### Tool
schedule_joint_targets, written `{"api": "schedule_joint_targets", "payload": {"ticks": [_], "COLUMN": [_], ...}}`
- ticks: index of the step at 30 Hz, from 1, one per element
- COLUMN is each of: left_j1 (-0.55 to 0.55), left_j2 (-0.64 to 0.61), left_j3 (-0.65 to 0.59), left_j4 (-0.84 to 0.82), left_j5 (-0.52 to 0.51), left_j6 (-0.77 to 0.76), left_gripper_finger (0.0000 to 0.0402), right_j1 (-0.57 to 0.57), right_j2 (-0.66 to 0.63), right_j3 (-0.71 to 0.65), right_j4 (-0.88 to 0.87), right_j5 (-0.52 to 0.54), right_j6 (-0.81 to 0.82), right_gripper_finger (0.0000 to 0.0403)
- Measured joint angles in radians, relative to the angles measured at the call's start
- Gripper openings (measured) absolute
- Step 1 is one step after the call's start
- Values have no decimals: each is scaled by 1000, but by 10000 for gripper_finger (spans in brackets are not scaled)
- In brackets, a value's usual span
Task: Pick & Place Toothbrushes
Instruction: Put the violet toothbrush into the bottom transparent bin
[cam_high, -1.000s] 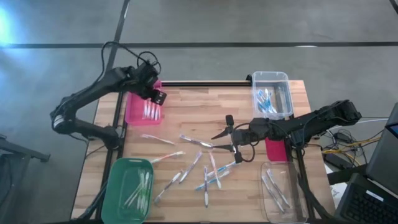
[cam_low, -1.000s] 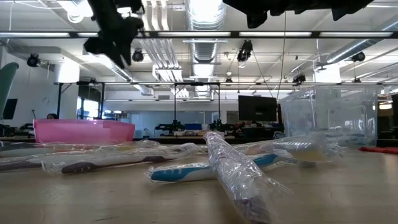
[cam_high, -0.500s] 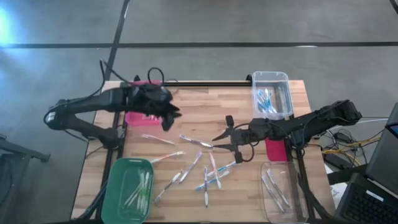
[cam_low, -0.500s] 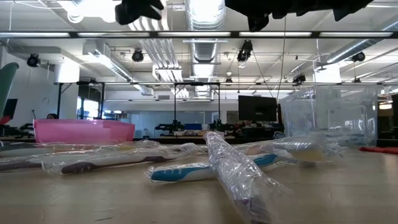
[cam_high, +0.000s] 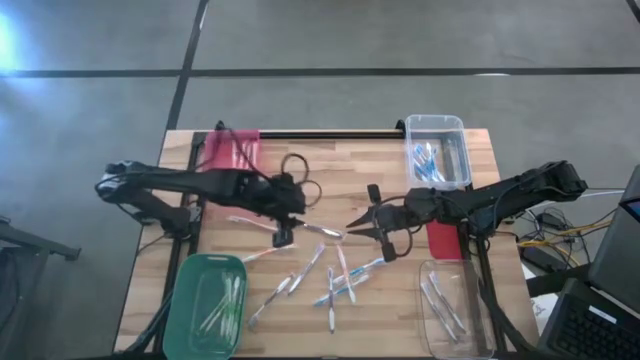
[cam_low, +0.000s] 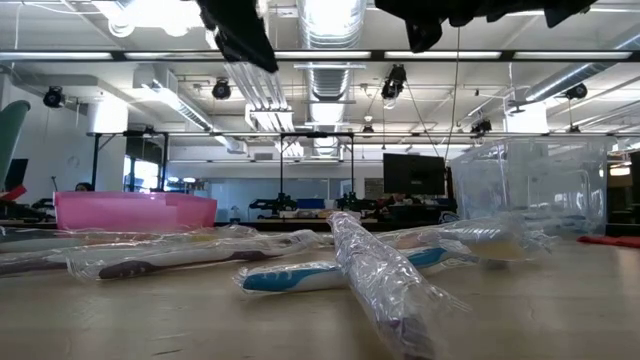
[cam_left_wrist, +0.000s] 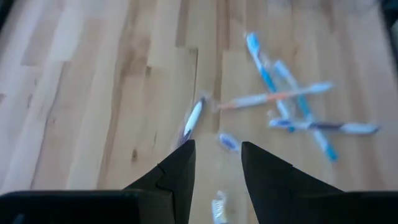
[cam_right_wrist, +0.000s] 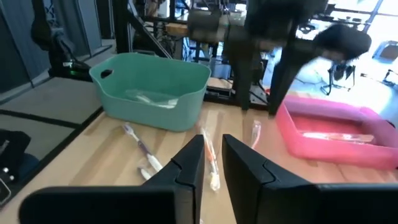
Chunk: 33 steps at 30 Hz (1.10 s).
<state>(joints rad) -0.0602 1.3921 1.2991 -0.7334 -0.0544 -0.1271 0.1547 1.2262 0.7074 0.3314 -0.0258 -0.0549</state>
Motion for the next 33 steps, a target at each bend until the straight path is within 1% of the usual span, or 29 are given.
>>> {"api": "schedule_joint_targets", "payload": {"ticks": [7,11,18,23,27,33], "left_j1": [2,26,103,141,136,130], "left_j2": [139,201,280,333,379,443], "left_j3": [0,0,0,0,0,0], "left_j4": [-20,-40,-43,-26,3,20], "left_j5": [0,2,-9,-19,-15,19], "left_j6": [128,190,311,342,367,361], "left_gripper_finger": [135,135,135,135,135,135], "right_j1": [0,0,0,0,0,2], "right_j2": [-2,-2,-3,-35,-73,-88], "right_j3": [0,0,0,0,0,0], "right_j4": [-16,-23,-22,-52,-92,-134], "right_j5": [0,0,-1,-1,-1,-1], "right_j6": [30,55,63,57,56,78], "right_gripper_finger": [44,52,75,91,101,113]}}
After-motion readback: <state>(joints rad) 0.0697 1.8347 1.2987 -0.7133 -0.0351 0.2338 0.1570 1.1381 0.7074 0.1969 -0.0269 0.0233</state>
